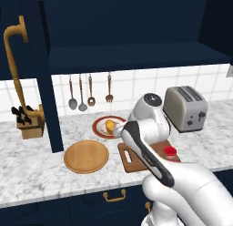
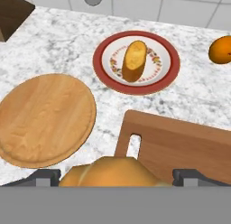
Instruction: From the different types of pastries on the counter, select a croissant and place it on the cutting board. Then retrieve a jar of jam from the cabinet and place it alongside the croissant on the cutting board.
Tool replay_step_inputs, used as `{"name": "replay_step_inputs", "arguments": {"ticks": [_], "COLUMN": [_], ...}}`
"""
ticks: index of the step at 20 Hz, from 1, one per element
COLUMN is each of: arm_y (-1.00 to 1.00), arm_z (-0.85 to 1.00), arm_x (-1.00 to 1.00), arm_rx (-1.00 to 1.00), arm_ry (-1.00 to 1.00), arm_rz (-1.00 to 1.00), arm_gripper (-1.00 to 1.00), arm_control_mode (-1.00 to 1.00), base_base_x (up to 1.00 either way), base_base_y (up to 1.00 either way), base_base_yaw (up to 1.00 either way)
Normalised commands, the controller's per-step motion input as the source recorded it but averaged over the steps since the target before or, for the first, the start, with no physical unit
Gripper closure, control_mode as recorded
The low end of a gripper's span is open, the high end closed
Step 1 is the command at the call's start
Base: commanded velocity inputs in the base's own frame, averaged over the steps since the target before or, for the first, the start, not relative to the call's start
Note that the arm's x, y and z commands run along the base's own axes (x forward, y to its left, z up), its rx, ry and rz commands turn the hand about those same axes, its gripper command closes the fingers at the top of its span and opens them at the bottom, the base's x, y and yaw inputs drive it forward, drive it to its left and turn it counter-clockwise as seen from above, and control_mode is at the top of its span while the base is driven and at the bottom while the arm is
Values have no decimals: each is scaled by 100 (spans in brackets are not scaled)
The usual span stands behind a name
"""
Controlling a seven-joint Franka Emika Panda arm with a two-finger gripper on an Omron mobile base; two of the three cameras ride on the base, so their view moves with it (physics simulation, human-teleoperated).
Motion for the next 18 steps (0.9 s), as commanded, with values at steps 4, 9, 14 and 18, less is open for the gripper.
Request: {"name": "replay_step_inputs", "arguments": {"ticks": [4, 9, 14, 18], "arm_y": [-28, -89, -16, 0], "arm_z": [-16, 17, -1, -88], "arm_x": [-31, 44, -2, -60], "arm_rx": [5, 5, 1, -10], "arm_ry": [-1, 0, -1, 8], "arm_rz": [0, 0, 0, 0], "arm_gripper": [100, 100, 100, 100], "arm_control_mode": [-100, -100, -100, -100], "base_base_x": [0, 0, 0, 0], "base_base_y": [0, 0, 0, 0], "base_base_yaw": [0, 0, 0, 0]}}
